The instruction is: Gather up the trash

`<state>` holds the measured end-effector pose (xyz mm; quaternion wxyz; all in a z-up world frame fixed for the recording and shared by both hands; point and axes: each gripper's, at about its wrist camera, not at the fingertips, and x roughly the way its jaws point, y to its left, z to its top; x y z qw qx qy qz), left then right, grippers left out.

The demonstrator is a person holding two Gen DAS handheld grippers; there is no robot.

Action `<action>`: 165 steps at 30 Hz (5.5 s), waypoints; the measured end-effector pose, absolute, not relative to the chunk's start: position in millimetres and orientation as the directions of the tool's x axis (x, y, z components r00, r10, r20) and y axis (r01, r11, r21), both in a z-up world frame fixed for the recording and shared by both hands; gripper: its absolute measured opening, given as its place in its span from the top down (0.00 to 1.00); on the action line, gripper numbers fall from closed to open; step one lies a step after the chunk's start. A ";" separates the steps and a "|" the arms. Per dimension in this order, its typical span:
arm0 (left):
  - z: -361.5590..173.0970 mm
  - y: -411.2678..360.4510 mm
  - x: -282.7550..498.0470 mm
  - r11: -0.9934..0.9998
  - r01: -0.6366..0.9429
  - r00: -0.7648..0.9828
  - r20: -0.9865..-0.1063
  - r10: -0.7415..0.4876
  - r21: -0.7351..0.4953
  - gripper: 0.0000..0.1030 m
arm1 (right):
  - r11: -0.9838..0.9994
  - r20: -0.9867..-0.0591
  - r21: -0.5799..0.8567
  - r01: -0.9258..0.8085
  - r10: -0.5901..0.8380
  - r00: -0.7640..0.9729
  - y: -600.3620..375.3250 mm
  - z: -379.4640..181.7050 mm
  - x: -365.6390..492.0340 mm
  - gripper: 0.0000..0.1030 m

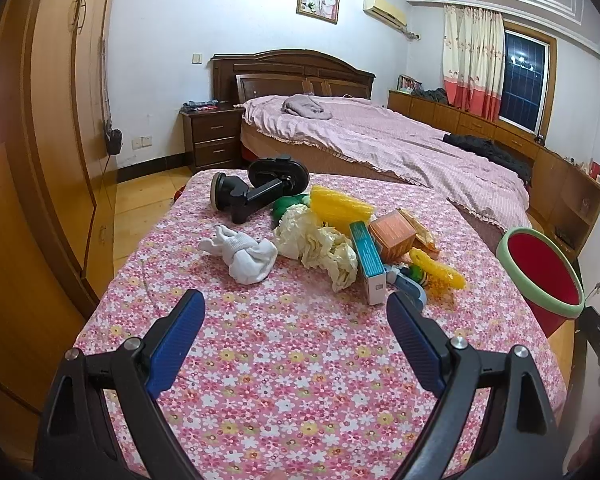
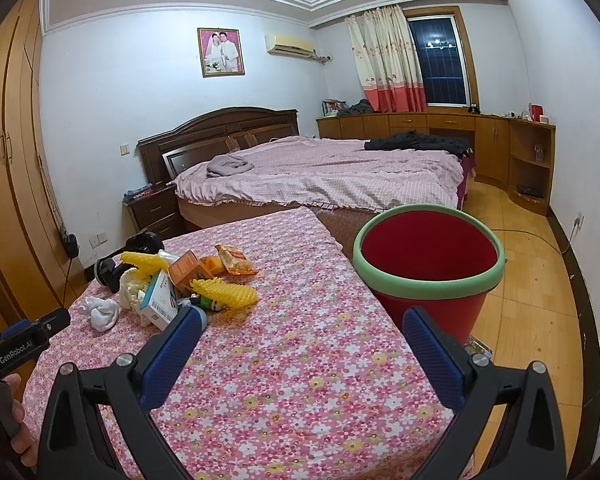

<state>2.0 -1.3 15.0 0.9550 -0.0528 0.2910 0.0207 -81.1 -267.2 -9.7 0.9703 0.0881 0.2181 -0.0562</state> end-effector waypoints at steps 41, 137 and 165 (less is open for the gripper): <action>3.6 24.9 29.9 0.991 -0.122 0.802 -0.594 0.061 -0.063 0.11 | 0.978 -0.437 0.194 0.081 0.012 0.899 -271.2 -5.2 -47.3 0.00; 8.7 -278.9 161.4 0.797 0.581 0.502 -0.699 -0.509 -0.164 0.72 | 0.890 -0.621 0.261 0.373 -0.141 0.771 -476.4 -41.4 37.5 0.87; -7.7 -327.9 156.1 0.762 0.635 0.472 -0.718 -0.512 -0.126 0.52 | 0.871 -0.620 0.321 0.372 -0.104 0.778 -493.4 -58.5 42.3 0.60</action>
